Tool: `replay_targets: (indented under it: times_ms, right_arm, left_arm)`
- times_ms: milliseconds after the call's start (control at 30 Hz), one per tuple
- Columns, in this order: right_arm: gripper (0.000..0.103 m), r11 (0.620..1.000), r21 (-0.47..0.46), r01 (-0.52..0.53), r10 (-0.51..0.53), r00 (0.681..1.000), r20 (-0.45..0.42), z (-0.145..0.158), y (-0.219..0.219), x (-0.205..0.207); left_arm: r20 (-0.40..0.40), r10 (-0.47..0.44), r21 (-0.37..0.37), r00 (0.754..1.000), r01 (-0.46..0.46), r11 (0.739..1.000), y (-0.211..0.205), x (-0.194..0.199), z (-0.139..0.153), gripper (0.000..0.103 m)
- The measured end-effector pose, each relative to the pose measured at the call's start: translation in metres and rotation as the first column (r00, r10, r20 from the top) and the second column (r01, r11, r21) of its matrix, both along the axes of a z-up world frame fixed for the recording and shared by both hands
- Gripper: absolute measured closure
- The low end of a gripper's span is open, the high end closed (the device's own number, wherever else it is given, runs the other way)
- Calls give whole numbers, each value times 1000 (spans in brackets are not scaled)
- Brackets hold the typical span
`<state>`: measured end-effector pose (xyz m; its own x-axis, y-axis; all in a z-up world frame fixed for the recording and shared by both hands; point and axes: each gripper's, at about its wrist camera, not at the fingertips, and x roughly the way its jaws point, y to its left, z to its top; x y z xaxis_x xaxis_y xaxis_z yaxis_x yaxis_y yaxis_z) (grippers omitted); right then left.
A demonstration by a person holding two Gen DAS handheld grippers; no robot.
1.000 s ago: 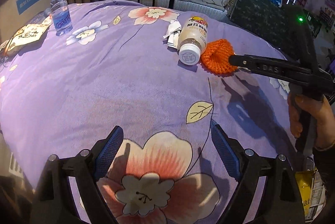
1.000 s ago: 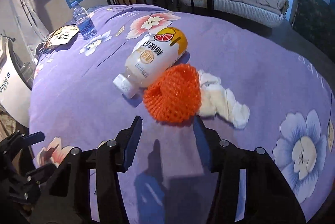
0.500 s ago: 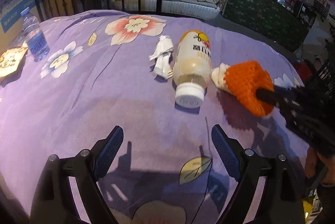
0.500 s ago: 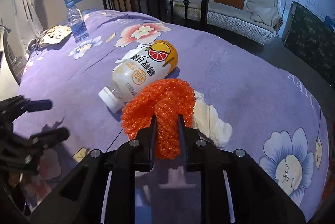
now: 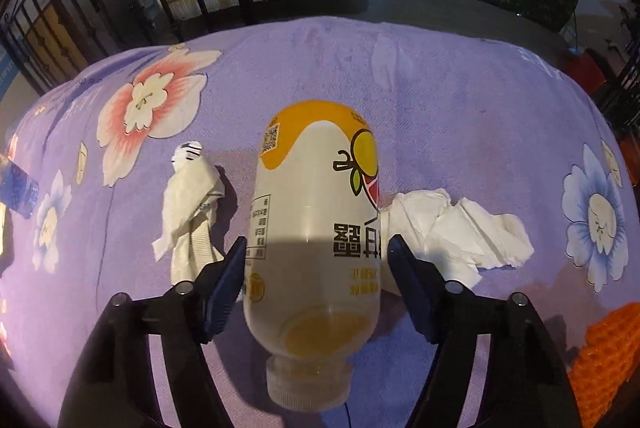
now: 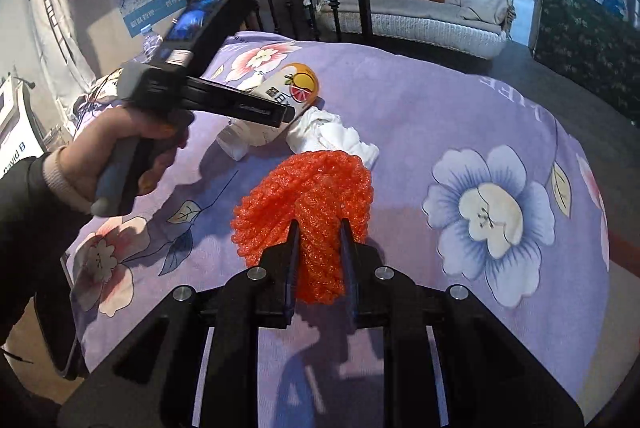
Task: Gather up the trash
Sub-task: 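Grasp the white juice bottle with the left tool while the right tool holds the net, then carry the juice bottle to the bin and drop it with the left tool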
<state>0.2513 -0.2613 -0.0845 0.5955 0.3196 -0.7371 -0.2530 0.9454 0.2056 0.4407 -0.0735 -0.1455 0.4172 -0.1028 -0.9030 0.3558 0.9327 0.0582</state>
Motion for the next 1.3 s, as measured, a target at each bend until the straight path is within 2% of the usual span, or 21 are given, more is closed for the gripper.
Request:
replay_targets:
  times_ms: [67,200,367,500,833,967,1100,1300]
  right_arm:
    - [83,1000,6,9,-9,1000,-2,0,-4,-6]
    - [83,1000,-12,17,-17,1000,17,0,-9,-15]
    - [83,1000,-13,2,-2,1000,31,1,-5,-19]
    - [83,1000,-1,-8,8,999,40,3,1,-24]
    - [83,1000,11,-8,7,998,69,20,15,-51]
    - [83,1000,8,-28,27,996,85,29,26,-67]
    - [83,998,-2,-55,55,993,105,37,40,-86]
    - [83,996,0,-93,93,988,124,46,64,-117]
  left_arm:
    - [-11,10,-7,1000,-10,1000,1,4,-6,43]
    - [14,39,-36,999,-38,999,6,0,-4,43]
    - [54,46,-60,997,-43,997,9,-23,7,43]
    - [134,28,-67,991,-19,998,10,-60,24,43]
    - [239,34,-200,970,15,980,36,-149,70,43]
    - [283,45,-222,958,20,975,52,-183,84,43]
    - [289,66,-256,955,11,967,70,-220,92,43]
    - [301,116,-254,947,-38,966,102,-263,90,43]
